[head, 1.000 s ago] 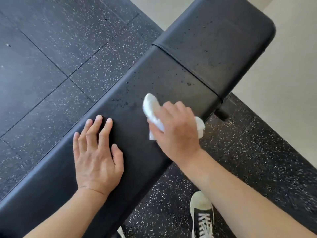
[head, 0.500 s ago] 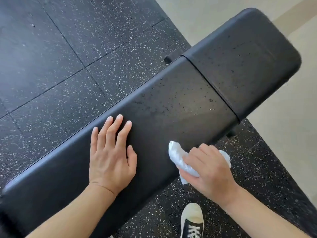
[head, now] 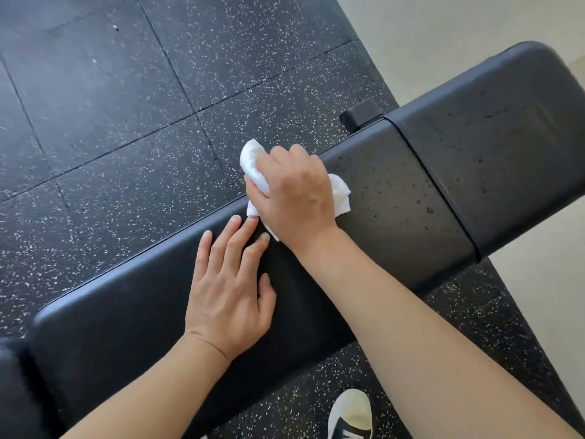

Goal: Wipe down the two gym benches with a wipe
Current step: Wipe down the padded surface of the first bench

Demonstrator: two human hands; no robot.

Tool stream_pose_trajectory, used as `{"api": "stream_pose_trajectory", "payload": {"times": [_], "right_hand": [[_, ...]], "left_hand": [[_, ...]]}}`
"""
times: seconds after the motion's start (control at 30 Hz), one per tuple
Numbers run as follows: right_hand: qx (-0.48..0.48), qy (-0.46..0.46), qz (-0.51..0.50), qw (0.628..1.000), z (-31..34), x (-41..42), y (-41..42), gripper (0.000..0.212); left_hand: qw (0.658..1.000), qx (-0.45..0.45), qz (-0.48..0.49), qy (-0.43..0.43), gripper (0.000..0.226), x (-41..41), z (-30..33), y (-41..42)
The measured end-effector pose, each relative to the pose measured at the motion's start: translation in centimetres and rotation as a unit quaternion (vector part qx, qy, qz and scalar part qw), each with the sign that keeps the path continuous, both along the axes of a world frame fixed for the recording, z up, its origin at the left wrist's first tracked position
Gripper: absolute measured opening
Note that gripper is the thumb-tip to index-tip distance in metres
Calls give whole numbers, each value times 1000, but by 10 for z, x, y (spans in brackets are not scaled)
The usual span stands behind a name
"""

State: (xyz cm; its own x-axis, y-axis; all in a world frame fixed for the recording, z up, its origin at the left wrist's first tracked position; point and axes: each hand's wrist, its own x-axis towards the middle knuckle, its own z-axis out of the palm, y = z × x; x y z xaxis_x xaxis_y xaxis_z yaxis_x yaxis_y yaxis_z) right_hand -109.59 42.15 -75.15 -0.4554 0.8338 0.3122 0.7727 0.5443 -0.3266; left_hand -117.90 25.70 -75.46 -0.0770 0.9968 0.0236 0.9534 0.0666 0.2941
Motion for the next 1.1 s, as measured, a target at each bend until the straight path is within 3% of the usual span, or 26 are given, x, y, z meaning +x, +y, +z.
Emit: {"api": "stream_pose_trajectory", "payload": {"times": [0.1,0.23,0.3,0.43,0.53,0.73,0.87,0.93,1.1], "right_hand": [[12,30,14,999,-2,59,-48,15],[22,-15,32,999,-1,163,-113,13],[18,1,23,1000,0,175,-114,24],[39,19,-14,999,-3,123,-77,15],[-1,19,-67,998,1,55,-27,16],[-71,-79,-27,994,4,-27,15,13],[-63,-11,-24,998,7,25,-39,28],[-36,26,-1,999,2,76,-80,15],[15,-3,10,1000,-2,174,-128,23]], "left_hand": [[1000,-3,-5,5,57,-1,0,-1],[1000,-1,-2,5,56,1,1,-1],[1000,-3,-1,4,56,0,1,-1],[1000,-9,-2,5,57,0,1,-1],[1000,-13,-1,7,57,0,1,0],[1000,-11,0,9,57,0,1,-1],[1000,-8,1,10,55,1,1,-1],[1000,-8,-3,13,56,1,1,-1],[1000,-8,-2,12,57,1,0,-1]]}}
